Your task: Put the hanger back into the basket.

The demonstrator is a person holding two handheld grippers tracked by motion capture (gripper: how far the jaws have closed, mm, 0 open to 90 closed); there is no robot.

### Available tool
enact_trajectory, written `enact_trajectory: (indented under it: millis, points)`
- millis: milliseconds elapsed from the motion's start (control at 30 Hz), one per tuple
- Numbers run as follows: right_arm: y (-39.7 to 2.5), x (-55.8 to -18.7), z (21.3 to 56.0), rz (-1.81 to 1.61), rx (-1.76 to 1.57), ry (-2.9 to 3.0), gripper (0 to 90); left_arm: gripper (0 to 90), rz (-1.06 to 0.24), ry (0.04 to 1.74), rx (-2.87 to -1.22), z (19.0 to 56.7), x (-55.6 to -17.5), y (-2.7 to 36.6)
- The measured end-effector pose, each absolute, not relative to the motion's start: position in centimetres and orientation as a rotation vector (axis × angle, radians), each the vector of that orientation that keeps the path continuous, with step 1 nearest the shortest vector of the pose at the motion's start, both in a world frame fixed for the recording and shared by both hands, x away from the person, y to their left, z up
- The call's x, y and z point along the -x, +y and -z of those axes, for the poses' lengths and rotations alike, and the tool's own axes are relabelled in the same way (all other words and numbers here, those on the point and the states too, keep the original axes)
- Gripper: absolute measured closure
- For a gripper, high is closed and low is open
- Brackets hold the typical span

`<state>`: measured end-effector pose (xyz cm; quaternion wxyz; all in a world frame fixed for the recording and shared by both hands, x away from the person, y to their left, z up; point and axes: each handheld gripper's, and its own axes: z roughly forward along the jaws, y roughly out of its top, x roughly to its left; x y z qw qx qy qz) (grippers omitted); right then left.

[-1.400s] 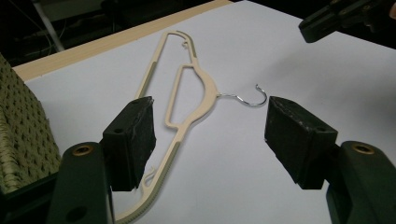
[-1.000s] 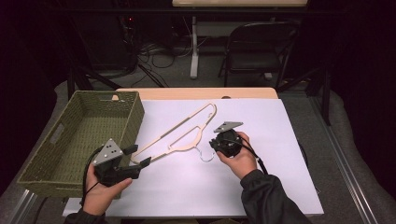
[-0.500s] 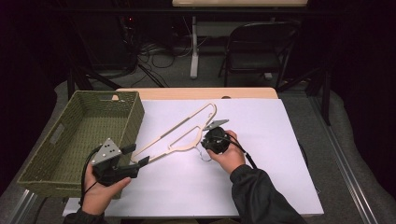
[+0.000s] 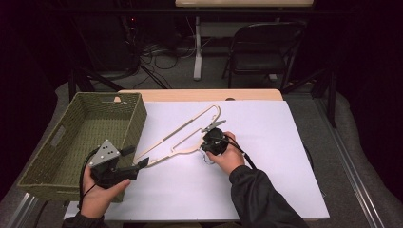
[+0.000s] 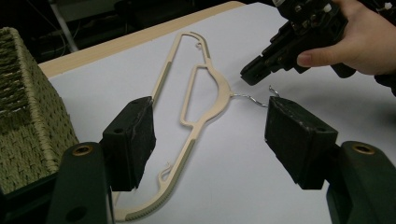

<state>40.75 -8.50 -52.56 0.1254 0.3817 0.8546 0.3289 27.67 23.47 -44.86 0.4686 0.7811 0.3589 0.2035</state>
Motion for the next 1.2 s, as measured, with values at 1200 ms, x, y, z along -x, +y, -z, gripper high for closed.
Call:
enact_trajectory:
  millis: [1200]
  points:
    - [-7.3,-41.3,54.8,-0.871,-1.122,2.551,89.0,33.0,-0.501,0.871,-1.921,44.9,-27.7,23.3]
